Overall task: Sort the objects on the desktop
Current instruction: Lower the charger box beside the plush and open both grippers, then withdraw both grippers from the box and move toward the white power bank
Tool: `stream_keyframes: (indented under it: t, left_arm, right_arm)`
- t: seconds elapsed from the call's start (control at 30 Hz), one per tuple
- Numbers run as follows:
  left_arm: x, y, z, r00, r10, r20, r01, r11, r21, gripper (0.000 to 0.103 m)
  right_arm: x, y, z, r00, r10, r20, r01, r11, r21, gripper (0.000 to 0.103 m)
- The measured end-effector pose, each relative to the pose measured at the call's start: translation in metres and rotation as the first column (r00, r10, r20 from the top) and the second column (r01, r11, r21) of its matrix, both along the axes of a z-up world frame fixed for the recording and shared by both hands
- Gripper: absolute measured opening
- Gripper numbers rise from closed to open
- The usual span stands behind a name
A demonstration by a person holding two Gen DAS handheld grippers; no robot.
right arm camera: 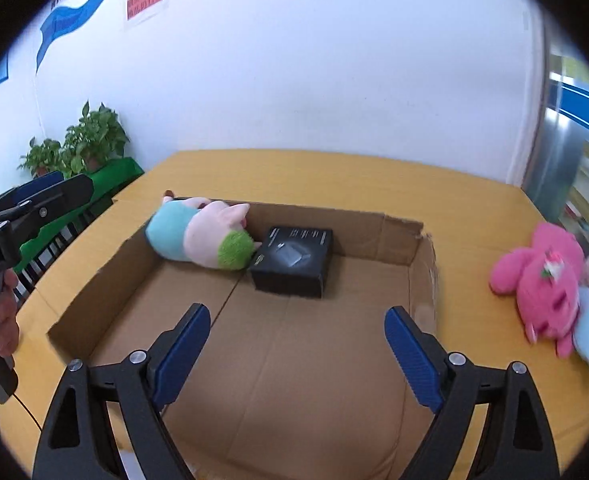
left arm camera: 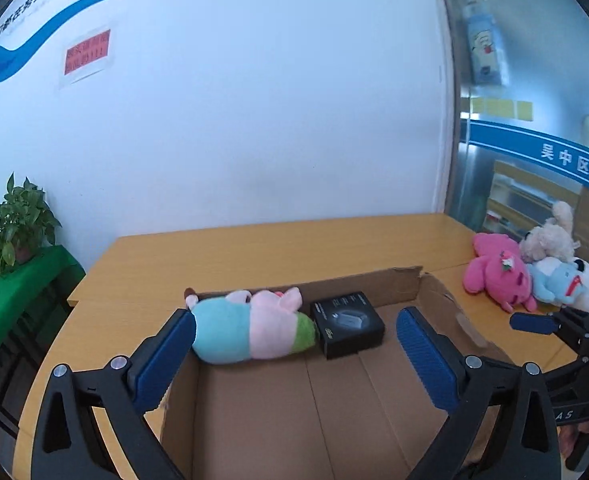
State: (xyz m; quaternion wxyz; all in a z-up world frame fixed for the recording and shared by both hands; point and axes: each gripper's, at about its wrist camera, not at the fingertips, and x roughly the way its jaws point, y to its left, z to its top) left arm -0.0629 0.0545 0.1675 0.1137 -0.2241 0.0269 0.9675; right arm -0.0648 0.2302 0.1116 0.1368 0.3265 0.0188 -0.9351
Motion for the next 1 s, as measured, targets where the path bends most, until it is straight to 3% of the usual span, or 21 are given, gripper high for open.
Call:
stream_keyframes:
  t: [0.3,0.5,0.53,0.57,0.6,0.63,0.67,0.7,0.73,0.77,0.8,0.83,0.87,0.93,1.0]
  left_arm:
    - [0.076,0.01,-0.008,0.999,-0.014,-0.038,0.015,0.999,0.036,0.102]
    - [0.099,0.016,-0.018,1.0,-0.027,-0.01,0.027,0.998,0.053,0.101]
    - [0.101,0.016,-0.02,1.0,-0.031,-0.008,0.031,0.998,0.052,0.096]
    - [0.103,0.016,-0.022,0.999,-0.04,-0.002,0.04,0.998,0.051,0.076]
    - [0.104,0.016,-0.025,0.999,-0.049,0.016,0.048,0.998,0.049,0.06]
    - [0.102,0.016,-0.029,0.997,-0.055,0.046,0.053,0.997,0.053,0.025]
    - [0.099,0.015,-0.035,0.994,-0.059,0.091,0.053,0.997,0.064,0.015]
    - [0.098,0.014,-0.038,0.992,-0.053,0.115,0.045,0.997,0.07,0.015]
    - [0.1,0.012,-0.04,0.992,-0.044,0.115,0.036,0.997,0.072,0.016]
    - [0.102,0.01,-0.042,0.994,-0.036,0.105,0.028,0.997,0.073,0.029]
    - [0.105,0.009,-0.042,0.995,-0.028,0.099,0.021,0.997,0.075,0.044]
    - [0.109,0.006,-0.041,0.996,-0.022,0.087,0.015,0.996,0.084,0.081]
    - [0.113,0.002,-0.04,0.998,-0.015,0.063,0.009,0.995,0.097,0.101]
    - [0.122,-0.004,-0.037,1.0,-0.015,0.02,0.013,0.994,0.105,0.101]
    - [0.122,-0.008,-0.039,0.999,-0.012,0.034,0.009,0.996,0.088,0.101]
  right_arm:
    - [0.066,-0.004,0.001,0.996,-0.049,-0.08,0.052,0.998,0.032,0.09]
    - [0.09,0.002,-0.006,0.995,-0.042,-0.094,0.044,0.999,0.02,0.088]
    - [0.094,0.004,-0.006,0.994,-0.04,-0.102,0.042,0.999,0.014,0.076]
    - [0.097,0.006,-0.007,0.994,-0.033,-0.105,0.034,0.999,0.009,0.042]
    - [0.098,0.009,-0.008,0.995,-0.033,-0.094,0.033,0.999,0.005,0.023]
    - [0.098,0.011,-0.009,0.996,-0.035,-0.082,0.035,0.999,-0.001,0.007]
    - [0.099,0.013,-0.011,0.997,-0.033,-0.072,0.033,0.999,-0.007,0.007]
    - [0.101,0.013,-0.012,0.997,-0.028,-0.071,0.028,1.0,-0.006,0.008]
    - [0.102,0.011,-0.012,0.997,-0.025,-0.073,0.025,1.0,-0.002,0.019]
    - [0.105,0.01,-0.012,0.996,-0.028,-0.085,0.029,1.0,0.009,0.05]
    - [0.109,0.009,-0.012,0.994,-0.032,-0.106,0.035,0.999,0.023,0.07]
    - [0.114,0.009,-0.011,0.99,-0.04,-0.137,0.045,0.998,0.038,0.092]
    - [0.12,0.008,-0.01,0.984,-0.043,-0.171,0.053,0.997,0.051,0.093]
    - [0.123,0.007,-0.01,0.984,-0.028,-0.177,0.04,0.997,0.068,0.093]
    - [0.122,0.006,-0.014,0.988,-0.005,-0.154,0.016,0.998,0.066,0.093]
